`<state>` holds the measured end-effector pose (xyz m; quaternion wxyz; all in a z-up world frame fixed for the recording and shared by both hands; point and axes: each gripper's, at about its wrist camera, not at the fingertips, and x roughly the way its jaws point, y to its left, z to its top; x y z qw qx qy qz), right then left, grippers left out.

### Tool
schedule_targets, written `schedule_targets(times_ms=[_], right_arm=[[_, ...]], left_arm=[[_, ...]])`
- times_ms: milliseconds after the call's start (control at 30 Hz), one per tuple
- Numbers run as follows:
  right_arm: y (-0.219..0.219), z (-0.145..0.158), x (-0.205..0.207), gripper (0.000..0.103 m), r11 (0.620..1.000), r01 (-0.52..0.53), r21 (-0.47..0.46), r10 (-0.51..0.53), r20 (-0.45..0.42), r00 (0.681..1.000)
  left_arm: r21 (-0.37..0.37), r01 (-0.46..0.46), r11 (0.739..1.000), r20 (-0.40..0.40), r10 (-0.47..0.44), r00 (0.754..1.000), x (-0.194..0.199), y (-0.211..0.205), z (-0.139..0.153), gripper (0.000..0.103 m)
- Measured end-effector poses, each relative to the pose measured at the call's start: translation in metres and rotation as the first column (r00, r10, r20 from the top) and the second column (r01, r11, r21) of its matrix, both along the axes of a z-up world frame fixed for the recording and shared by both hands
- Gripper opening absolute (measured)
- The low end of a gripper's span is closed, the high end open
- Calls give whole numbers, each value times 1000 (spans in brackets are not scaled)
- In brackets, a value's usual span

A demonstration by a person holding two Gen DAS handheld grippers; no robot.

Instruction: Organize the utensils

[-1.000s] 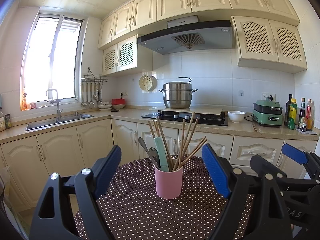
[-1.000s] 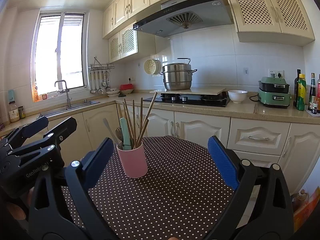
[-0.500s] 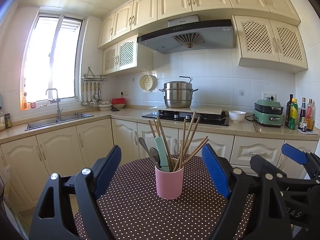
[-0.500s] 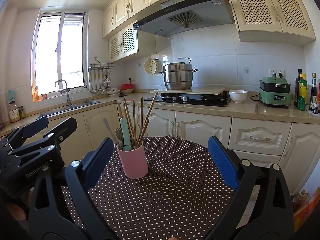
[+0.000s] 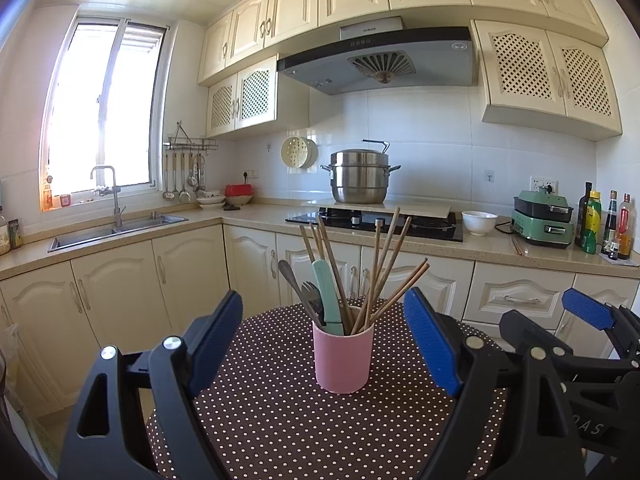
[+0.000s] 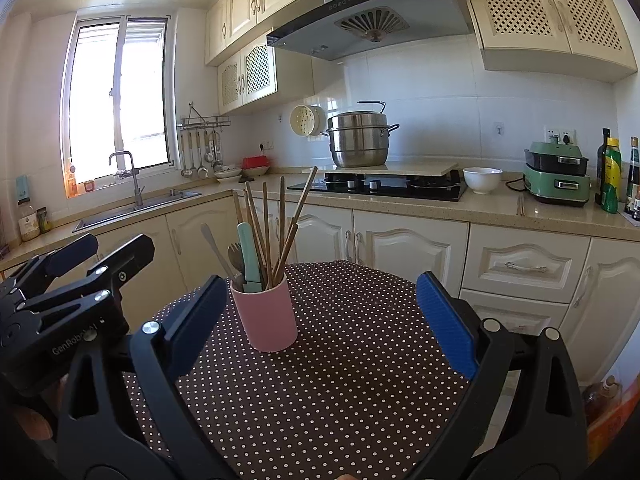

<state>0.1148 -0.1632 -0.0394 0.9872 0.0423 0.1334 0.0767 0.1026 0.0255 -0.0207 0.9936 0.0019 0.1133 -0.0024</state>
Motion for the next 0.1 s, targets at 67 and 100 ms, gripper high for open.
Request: schedule_targets(times_ms=[67,100], right_arm=[[1,-5,7,94,1000,-1,-5,1,-15,1000],[1,-8,12,94,1000,-1,-8,1,-27,1000]], left_arm=[[0,-1,1000,-25,1,1000,8,1,-5,81],[1,-3,1000,-48,3,999,14,1,-10,81]])
